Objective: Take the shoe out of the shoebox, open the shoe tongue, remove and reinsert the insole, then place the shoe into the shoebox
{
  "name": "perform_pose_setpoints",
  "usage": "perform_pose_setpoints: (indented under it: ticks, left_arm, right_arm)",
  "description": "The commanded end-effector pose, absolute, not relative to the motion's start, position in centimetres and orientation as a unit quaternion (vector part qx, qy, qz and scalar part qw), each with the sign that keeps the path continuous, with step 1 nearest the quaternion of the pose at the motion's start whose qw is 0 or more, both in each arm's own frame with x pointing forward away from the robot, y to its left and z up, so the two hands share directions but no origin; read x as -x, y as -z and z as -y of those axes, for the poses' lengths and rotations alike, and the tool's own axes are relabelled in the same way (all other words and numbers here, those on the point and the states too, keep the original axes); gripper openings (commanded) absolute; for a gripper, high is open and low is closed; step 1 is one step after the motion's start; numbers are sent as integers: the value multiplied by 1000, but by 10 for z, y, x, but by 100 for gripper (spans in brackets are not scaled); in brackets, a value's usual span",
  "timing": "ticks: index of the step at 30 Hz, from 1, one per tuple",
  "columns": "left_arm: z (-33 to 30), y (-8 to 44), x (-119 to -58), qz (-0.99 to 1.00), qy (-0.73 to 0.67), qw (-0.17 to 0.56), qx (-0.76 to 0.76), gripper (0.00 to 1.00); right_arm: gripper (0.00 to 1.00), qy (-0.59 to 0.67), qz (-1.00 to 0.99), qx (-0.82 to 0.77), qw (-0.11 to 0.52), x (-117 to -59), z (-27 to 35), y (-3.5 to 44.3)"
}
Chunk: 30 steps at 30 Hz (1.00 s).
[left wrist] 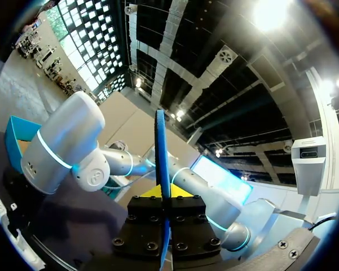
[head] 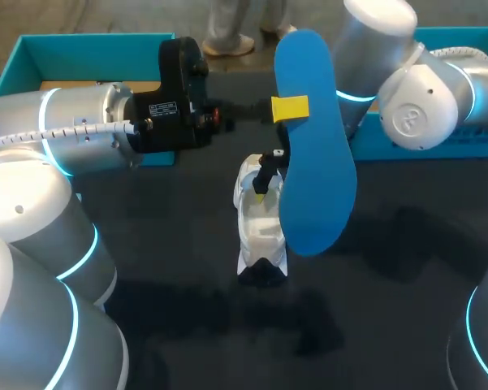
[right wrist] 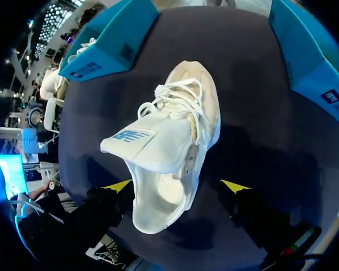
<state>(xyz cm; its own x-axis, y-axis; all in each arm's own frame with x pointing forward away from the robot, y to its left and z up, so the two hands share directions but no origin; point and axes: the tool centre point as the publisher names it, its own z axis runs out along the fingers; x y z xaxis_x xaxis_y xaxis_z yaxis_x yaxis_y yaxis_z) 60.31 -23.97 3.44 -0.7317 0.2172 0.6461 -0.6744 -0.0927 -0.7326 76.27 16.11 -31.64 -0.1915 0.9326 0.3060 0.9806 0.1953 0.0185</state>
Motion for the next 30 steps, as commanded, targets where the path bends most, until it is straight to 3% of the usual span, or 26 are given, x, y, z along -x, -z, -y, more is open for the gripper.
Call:
perform_pose_setpoints:
  ticks: [1, 8, 30]
  left_arm:
    - [243, -35, -603, 596, -715, 312, -192, 0]
    - [243, -35, -603, 596, -715, 312, -192, 0]
    - [243, -35, -603, 596, -715, 312, -192, 0]
  right_arm:
    - [100, 106, 764, 626, 114, -762, -162, 317]
    - [100, 106, 764, 626, 114, -762, -162, 317]
    - [100, 332, 680, 608, 240, -781, -144, 250]
